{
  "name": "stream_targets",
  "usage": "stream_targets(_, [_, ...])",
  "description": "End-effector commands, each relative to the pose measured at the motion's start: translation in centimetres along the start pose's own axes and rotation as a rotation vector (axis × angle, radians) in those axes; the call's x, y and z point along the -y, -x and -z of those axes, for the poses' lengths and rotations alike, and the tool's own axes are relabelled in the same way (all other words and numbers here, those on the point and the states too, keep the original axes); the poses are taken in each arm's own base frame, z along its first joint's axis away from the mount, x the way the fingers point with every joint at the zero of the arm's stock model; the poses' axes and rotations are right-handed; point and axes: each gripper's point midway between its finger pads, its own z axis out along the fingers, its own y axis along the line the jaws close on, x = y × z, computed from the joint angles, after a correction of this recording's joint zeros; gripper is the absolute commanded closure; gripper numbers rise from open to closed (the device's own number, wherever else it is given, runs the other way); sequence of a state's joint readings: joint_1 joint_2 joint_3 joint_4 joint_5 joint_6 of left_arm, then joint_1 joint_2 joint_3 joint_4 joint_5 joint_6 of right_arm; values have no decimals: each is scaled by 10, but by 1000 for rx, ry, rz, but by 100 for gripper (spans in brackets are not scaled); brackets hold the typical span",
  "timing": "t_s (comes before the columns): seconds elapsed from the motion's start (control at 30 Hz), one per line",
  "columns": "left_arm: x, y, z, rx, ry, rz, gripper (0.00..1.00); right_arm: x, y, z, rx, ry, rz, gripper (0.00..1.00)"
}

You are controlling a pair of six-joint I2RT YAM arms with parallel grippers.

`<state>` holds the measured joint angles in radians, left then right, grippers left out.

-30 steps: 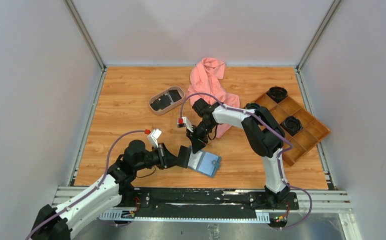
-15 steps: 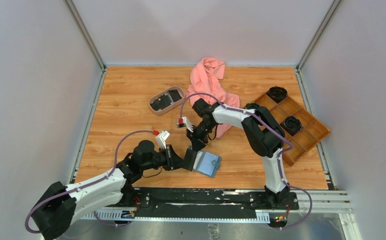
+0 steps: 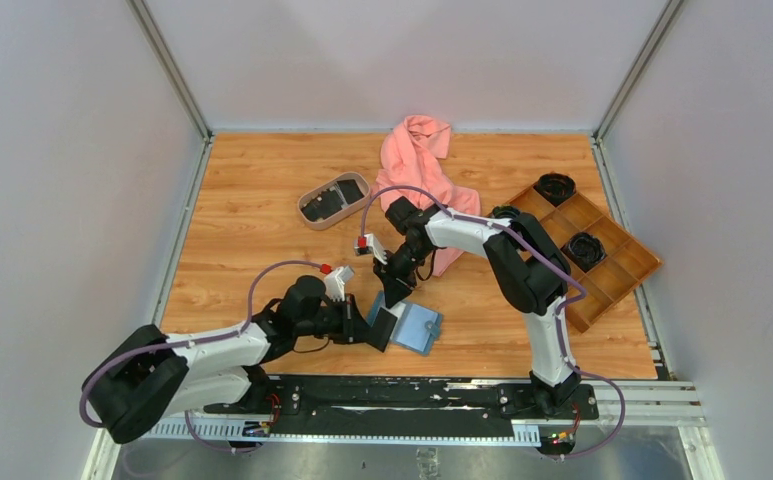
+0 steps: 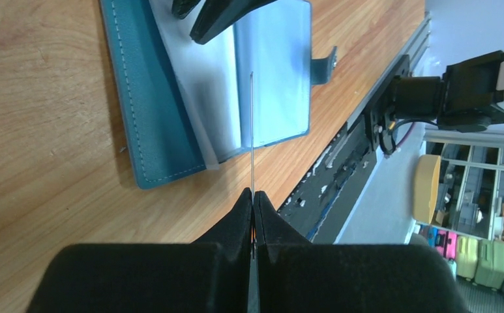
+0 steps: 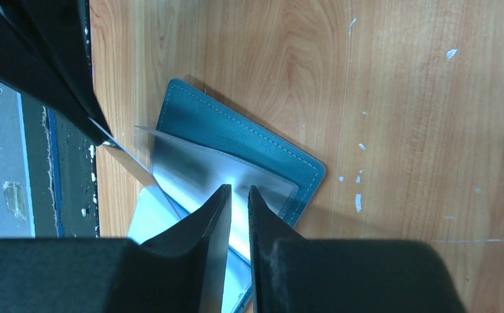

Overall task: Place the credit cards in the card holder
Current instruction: Insert the credit card into the card holder.

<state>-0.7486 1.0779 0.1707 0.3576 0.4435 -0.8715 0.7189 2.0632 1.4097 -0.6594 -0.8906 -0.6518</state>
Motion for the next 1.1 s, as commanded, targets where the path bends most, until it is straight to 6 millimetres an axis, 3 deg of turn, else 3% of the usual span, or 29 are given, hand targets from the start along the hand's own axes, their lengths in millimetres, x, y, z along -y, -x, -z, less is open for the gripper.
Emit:
stream_targets(0.0, [3,5,-8,-11,-13,-51,100,-14,4,1,-2,32,6,80])
stream_targets(0.37, [-1,13,-9,-59,-37,-25,100,-22,18,34,15,-47,103,72])
stream_targets(0.63, [-2,9,-19,-163,-65,15,100,-32,7,67,-1,-104,270,69])
stream_targets(0.77, [3,11,-24,-203,-94,37,100,-38,-19,68,-67,-98,438,69])
stream_targets(0.93, [3,17,-27,-221,-101,62,100,-23,-56,59,-170,-117,528,70])
stream_targets(1.07, [-2,12,-28,-247,-89,68,100,-6,-38,56,-108,-174,415,72])
